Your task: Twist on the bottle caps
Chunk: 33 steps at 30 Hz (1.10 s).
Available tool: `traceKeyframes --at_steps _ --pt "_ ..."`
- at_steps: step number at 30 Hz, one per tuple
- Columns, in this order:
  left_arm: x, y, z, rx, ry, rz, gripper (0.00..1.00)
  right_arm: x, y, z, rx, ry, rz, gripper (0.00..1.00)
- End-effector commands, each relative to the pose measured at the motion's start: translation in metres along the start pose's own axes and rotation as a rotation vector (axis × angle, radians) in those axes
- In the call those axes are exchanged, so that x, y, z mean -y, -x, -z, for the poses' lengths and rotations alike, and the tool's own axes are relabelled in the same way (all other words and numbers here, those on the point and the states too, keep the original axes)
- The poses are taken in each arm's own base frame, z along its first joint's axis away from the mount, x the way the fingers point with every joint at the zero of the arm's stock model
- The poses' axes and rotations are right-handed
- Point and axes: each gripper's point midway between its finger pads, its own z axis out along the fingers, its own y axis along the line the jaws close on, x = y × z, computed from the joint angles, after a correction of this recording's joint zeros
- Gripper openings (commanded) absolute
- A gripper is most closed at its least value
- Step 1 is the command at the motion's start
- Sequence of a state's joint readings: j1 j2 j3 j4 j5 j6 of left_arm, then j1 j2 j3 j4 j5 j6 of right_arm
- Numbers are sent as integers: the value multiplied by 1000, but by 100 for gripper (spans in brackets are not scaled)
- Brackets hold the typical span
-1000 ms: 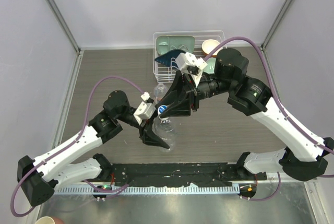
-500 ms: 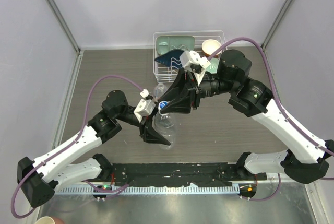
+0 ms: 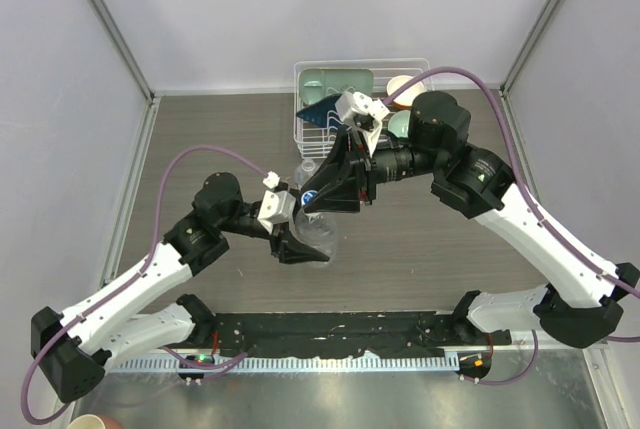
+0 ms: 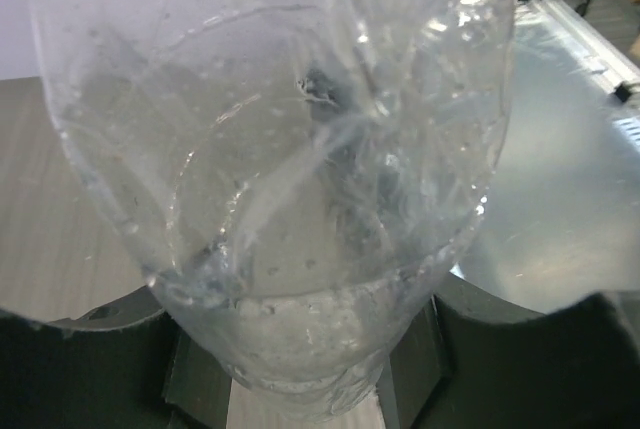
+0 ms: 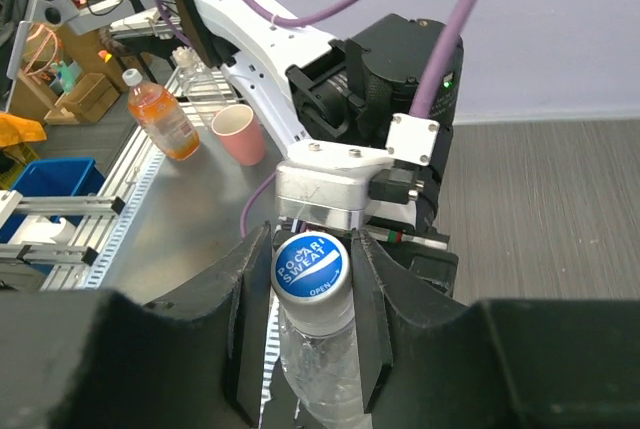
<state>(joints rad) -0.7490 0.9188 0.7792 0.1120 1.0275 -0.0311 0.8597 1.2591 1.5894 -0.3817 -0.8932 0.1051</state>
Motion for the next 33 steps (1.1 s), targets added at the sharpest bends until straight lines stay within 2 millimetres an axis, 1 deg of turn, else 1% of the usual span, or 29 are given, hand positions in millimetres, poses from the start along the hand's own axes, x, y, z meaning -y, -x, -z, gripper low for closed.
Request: traceKeyframes --at_steps 1,3,5,6,8,9,11,12,13,14,15,17,19,20,22,23,25,26,27,28,29,30,32,33 --pt "-28 52 10 101 168 -297 0 14 -63 0 -172 -68 -249 25" --pt "-36 52 12 94 212 -307 0 20 -69 2 -183 -116 -259 24" --pt "-40 53 13 92 235 -311 0 23 -74 4 -195 -151 -263 23" --pt "-43 53 14 94 250 -293 0 28 -76 9 -193 -196 -253 23" --pt "-49 55 16 103 292 -272 0 30 -80 13 -190 -234 -240 22" --pt "-52 59 18 119 312 -261 0 35 -89 15 -200 -270 -244 22" --pt "-58 62 20 139 355 -222 0 35 -86 19 -174 -301 -228 21" --pt "-61 64 20 147 368 -222 0 37 -94 20 -182 -315 -243 21" --pt "-62 65 20 157 379 -185 0 43 -95 22 -176 -350 -243 20" --pt "-67 66 22 162 405 -171 0 46 -94 21 -162 -363 -239 20" --pt "-69 69 22 172 414 -169 0 50 -99 20 -161 -384 -261 19" --pt "-74 73 23 187 444 -160 0 62 -101 20 -145 -452 -259 18" --pt "-80 79 26 203 481 -160 0 67 -107 17 -142 -497 -277 17" --pt "-86 79 28 205 508 -158 0 78 -106 20 -125 -566 -267 16" --pt "-90 81 30 208 533 -165 0 82 -110 18 -124 -617 -264 14" --pt "-91 81 31 209 544 -168 0 85 -113 16 -128 -669 -247 14" --pt "-96 78 33 203 568 -167 0 87 -113 13 -136 -728 -228 13" --pt "-97 76 33 196 574 -173 0 90 -118 17 -160 -807 -208 11" --pt "-101 75 36 192 598 -182 0 93 -118 15 -172 -840 -204 11" --pt "-105 70 37 184 617 -173 0 94 -120 15 -180 -868 -216 10" --pt "-106 69 39 183 631 -175 0 92 -127 16 -210 -893 -218 9" --pt "-111 67 43 181 664 -180 0 97 -126 20 -207 -951 -212 9" --pt "-115 66 46 181 694 -180 0 95 -131 19 -212 -996 -232 7" --pt "-117 65 48 184 712 -182 0 100 -132 25 -199 -1057 -236 7"
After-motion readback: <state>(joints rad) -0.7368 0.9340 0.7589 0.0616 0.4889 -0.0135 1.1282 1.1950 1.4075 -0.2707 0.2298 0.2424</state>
